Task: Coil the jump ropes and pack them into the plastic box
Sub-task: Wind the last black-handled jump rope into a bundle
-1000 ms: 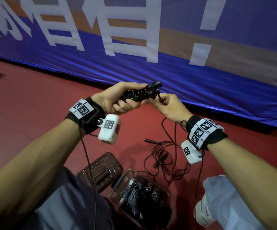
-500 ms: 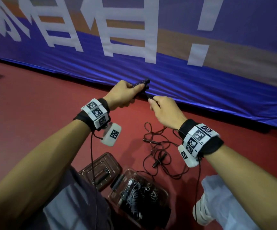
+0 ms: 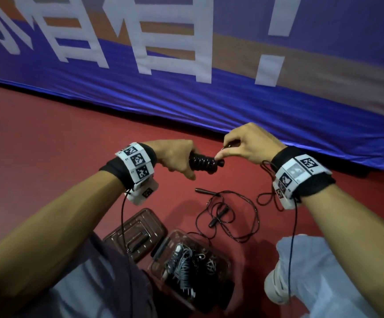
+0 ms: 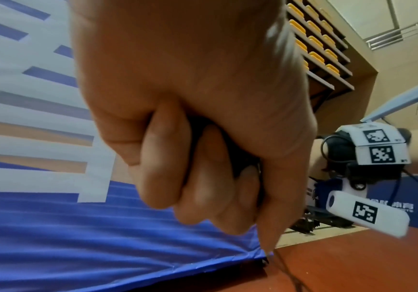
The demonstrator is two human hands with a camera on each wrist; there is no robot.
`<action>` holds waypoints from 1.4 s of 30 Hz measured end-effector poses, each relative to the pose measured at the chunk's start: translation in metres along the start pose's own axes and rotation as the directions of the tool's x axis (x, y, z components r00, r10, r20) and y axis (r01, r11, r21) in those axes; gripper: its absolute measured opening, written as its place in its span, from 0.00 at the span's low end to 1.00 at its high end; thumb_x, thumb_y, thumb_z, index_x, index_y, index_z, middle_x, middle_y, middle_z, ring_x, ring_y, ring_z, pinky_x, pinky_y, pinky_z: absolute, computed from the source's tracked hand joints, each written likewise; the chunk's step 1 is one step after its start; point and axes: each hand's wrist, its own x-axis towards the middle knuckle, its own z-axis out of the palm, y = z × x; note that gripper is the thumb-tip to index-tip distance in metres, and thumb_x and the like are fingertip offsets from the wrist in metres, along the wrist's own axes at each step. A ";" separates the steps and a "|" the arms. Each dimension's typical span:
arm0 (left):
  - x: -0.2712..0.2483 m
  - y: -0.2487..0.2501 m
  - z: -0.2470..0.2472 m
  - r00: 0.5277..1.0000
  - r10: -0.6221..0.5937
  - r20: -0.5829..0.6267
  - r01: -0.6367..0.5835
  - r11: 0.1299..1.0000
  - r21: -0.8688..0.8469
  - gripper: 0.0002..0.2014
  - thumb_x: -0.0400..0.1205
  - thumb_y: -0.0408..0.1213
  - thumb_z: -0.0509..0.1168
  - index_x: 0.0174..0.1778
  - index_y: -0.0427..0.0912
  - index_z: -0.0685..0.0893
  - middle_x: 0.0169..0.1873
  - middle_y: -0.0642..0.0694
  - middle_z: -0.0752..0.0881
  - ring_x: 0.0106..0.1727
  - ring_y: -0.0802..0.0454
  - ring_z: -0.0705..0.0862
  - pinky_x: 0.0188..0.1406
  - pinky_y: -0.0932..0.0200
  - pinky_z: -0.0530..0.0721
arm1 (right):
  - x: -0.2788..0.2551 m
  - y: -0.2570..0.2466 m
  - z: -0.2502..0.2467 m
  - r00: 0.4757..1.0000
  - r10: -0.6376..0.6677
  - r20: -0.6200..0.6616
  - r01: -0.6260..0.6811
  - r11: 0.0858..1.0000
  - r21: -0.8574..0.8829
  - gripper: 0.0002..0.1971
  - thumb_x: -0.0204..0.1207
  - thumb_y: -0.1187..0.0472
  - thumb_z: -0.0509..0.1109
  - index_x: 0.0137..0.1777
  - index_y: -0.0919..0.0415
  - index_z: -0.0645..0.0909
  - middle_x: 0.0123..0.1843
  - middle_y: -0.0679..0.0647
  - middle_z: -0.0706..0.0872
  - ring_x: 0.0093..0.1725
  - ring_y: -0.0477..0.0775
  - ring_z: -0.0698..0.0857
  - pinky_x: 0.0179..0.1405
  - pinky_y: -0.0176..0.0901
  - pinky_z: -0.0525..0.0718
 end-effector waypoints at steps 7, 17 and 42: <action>-0.019 0.010 0.001 0.960 0.188 -0.206 -0.204 0.977 -0.060 0.08 0.71 0.31 0.74 0.31 0.44 0.81 0.23 0.49 0.79 0.23 0.53 0.75 0.22 0.55 0.72 | -0.005 0.007 0.014 0.988 0.140 0.071 -0.156 0.830 0.535 0.35 0.66 0.25 0.72 0.30 0.62 0.83 0.25 0.59 0.70 0.24 0.51 0.65 0.24 0.40 0.64; -0.002 0.017 -0.006 0.745 -0.188 -0.640 -0.156 0.884 -0.440 0.06 0.70 0.34 0.75 0.39 0.36 0.86 0.22 0.50 0.78 0.16 0.58 0.70 0.17 0.62 0.69 | 0.029 -0.060 0.058 0.857 0.514 -0.045 -0.288 0.550 0.784 0.28 0.93 0.50 0.52 0.30 0.57 0.76 0.18 0.47 0.69 0.15 0.46 0.66 0.20 0.37 0.62; -0.021 0.018 0.020 0.866 0.240 -0.439 -0.169 0.966 0.194 0.14 0.72 0.54 0.76 0.38 0.48 0.85 0.25 0.53 0.84 0.25 0.57 0.82 0.26 0.57 0.80 | 0.012 -0.028 0.009 0.973 0.219 0.068 -0.227 0.881 0.415 0.39 0.51 0.22 0.78 0.19 0.59 0.69 0.17 0.50 0.69 0.20 0.50 0.64 0.24 0.41 0.64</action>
